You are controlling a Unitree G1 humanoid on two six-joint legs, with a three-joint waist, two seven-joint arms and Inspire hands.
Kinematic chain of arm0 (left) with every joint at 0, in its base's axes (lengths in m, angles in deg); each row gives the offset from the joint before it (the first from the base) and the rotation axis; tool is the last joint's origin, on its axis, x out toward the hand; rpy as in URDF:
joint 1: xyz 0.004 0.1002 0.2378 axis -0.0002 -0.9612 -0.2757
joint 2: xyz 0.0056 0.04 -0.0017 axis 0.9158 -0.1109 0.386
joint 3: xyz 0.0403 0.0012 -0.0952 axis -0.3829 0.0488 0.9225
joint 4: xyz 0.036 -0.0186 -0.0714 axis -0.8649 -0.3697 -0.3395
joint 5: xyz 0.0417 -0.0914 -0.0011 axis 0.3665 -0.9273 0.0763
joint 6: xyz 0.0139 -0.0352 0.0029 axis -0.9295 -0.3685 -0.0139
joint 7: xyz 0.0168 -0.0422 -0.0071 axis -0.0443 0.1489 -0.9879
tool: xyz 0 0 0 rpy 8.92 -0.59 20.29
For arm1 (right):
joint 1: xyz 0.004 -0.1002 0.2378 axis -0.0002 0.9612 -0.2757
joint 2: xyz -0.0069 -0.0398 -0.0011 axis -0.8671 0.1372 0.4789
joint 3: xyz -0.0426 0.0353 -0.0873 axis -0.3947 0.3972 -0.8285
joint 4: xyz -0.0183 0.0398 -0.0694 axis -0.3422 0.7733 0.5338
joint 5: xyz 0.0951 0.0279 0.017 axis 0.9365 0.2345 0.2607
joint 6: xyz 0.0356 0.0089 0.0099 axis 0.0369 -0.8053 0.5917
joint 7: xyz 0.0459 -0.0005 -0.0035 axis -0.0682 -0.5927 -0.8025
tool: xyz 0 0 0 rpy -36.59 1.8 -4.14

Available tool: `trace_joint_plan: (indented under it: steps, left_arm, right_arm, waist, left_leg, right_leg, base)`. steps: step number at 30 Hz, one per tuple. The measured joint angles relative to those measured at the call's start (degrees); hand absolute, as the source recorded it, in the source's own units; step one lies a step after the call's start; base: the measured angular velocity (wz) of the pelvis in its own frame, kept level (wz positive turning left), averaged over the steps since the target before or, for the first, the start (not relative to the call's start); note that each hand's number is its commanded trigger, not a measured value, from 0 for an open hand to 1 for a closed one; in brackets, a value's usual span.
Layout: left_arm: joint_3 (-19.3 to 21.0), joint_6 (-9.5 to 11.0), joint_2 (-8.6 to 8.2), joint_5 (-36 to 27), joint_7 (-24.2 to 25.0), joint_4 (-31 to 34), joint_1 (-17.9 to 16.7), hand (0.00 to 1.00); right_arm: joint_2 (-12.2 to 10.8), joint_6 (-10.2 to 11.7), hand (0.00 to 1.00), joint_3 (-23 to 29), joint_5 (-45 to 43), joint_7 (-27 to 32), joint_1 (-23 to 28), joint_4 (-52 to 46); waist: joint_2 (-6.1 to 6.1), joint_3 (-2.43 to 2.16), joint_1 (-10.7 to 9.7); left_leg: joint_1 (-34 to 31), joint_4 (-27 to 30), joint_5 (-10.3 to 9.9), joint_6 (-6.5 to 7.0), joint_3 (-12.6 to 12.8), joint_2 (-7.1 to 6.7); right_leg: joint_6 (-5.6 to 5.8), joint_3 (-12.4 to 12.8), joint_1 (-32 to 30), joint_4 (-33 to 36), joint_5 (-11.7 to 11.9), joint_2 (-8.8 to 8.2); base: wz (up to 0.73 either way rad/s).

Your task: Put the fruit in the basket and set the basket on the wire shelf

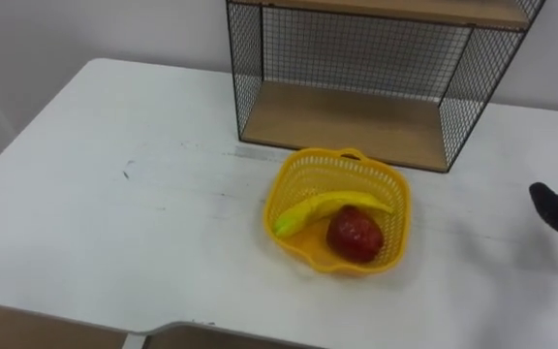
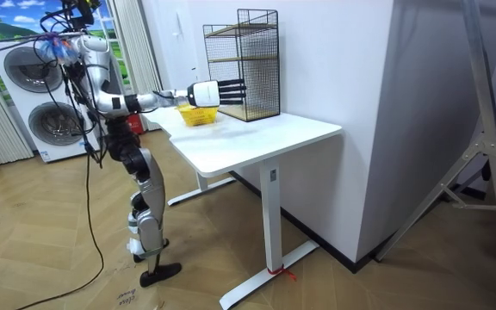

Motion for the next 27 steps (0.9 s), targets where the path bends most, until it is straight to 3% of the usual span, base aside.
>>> trace_joint_plan:
  steps: [4,7,14,20,27]
  left_arm:
    - [-6.3,0.2,-0.05,-0.8,8.1,1.3,0.3,0.00]
    - [-11.0,0.2,-0.06,-0.8,13.7,1.3,1.8,0.00]
    - [-19.6,-0.1,-0.11,-8.7,29.6,0.4,3.2,0.00]
    - [-22.2,-1.4,-0.66,-11.2,38.5,-5.2,4.0,0.00]
    - [-24.0,-3.8,-1.68,-11.9,41.2,-8.9,4.5,0.00]
  right_arm:
    - [-2.3,2.0,0.00,-1.8,0.3,-2.1,0.0,0.1]
    - [-3.4,2.4,0.00,-4.8,0.3,-3.6,0.0,0.2]
    - [-3.5,2.4,0.00,-10.1,5.2,-8.6,0.0,0.5]
    - [-3.7,2.3,0.00,-12.4,6.4,-12.3,-0.1,2.3]
    - [-4.5,2.3,0.00,-13.3,6.7,-16.5,-0.3,4.2]
  waist:
    - [0.32,0.29,-1.0]
    - [0.65,0.58,-1.7]
    - [0.33,0.65,-3.0]
    - [-0.03,0.49,-3.2]
    - [-0.55,0.49,-3.3]
  left_leg:
    - [0.1,-0.1,0.0,0.00,0.2,-0.07]
    - [0.1,-0.5,0.0,0.00,0.5,-0.02]
    - [0.1,-0.9,0.0,-0.02,1.7,0.06]
    - [0.8,-1.2,0.0,-0.01,3.2,0.22]
    - [1.2,-1.3,0.0,-0.01,4.1,0.74]
  right_leg:
    - [0.03,0.6,0.0,0.0,0.0,0.05]
    - [0.03,0.6,-0.4,0.0,0.0,0.07]
    - [0.03,1.5,-1.1,0.0,0.0,0.05]
    - [0.03,3.5,-1.1,0.0,0.0,0.20]
    - [-0.01,3.8,-1.2,0.3,0.1,0.28]
  base:
    - [-0.01]
    - [-0.06]
    - [-0.08]
    - [-0.13]
    - [-0.06]
